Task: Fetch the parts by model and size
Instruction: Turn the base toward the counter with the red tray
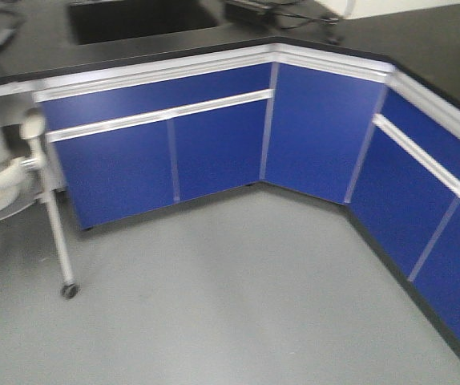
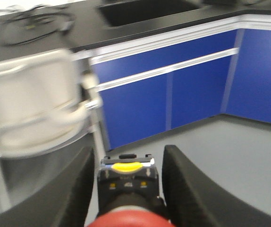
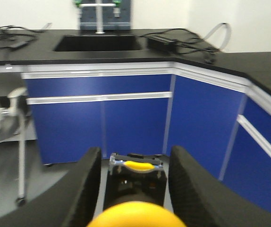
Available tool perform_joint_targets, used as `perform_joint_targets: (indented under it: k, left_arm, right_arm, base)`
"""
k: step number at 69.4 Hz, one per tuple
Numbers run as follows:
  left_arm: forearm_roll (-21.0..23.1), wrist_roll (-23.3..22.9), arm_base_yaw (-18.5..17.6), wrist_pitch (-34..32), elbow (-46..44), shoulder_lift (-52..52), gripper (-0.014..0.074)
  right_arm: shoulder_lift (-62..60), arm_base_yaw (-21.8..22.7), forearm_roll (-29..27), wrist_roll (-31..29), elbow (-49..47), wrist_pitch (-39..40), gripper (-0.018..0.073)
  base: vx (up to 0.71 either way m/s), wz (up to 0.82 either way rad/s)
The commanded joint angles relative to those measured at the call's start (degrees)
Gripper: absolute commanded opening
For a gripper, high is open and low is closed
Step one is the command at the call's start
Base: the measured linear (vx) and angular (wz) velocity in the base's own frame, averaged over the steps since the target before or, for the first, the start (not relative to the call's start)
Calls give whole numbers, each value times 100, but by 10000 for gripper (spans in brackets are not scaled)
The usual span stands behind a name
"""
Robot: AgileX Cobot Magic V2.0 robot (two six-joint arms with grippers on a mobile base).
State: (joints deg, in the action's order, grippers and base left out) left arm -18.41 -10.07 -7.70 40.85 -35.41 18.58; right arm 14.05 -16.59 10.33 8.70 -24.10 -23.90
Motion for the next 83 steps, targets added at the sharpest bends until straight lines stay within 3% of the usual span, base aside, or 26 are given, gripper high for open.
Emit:
perform_joint_targets:
  k: [1, 83]
  left_arm:
    - [-65, -8, -4, -443, -141, 83, -6]
    - [-65, -8, -4, -438, -141, 83, -6]
  right_arm:
    - [56, 5, 59, -38, -176, 501, -5]
    - [56, 5, 51, -38, -176, 501, -5]
  base:
    - [17, -78]
    - [14, -81]
